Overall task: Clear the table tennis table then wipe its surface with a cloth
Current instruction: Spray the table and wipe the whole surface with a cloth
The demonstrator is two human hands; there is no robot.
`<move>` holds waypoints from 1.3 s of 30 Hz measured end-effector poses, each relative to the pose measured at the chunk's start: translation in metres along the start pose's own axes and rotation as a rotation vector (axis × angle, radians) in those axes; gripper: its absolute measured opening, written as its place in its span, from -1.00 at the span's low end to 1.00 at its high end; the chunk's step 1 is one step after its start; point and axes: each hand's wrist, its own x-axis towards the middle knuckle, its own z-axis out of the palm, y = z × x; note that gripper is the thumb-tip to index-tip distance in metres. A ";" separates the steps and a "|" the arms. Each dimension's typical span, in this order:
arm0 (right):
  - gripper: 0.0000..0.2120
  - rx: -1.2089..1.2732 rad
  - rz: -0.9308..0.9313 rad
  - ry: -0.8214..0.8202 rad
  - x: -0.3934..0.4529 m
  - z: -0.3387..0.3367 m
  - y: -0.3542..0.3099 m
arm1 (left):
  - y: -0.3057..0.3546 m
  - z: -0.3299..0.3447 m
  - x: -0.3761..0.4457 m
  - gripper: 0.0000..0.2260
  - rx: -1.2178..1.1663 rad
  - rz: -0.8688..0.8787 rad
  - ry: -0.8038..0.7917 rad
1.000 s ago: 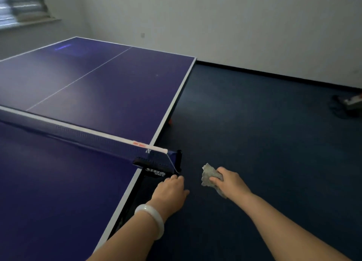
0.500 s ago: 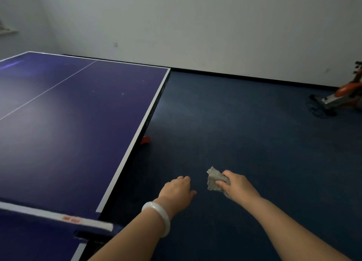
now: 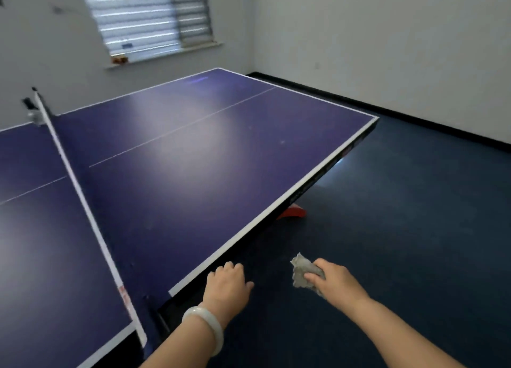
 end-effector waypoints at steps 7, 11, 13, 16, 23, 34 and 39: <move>-0.84 -0.058 -0.282 -0.179 0.119 0.029 -0.096 | -0.072 -0.007 0.040 -0.63 -0.066 -0.333 0.033; -0.83 -0.147 -0.400 -0.264 0.171 0.051 -0.140 | -0.101 -0.006 0.058 -0.62 -0.108 -0.474 0.023; -0.82 -0.200 -0.484 -0.265 0.194 0.060 -0.160 | -0.112 -0.005 0.064 -0.62 -0.138 -0.534 0.019; -0.84 -0.262 -0.600 -0.309 0.214 0.078 -0.184 | -0.122 -0.002 0.065 -0.61 -0.179 -0.629 0.020; -0.76 -0.375 -0.944 -0.478 0.243 0.120 -0.225 | -0.127 0.007 0.060 -0.60 -0.298 -0.903 0.013; -0.43 -0.757 -1.314 -0.713 0.313 0.136 -0.222 | -0.073 0.009 0.090 -0.54 -0.430 -1.267 0.121; -0.44 -0.746 -1.345 -0.689 0.350 0.125 -0.216 | -0.056 0.002 0.152 -0.52 -0.440 -1.211 0.291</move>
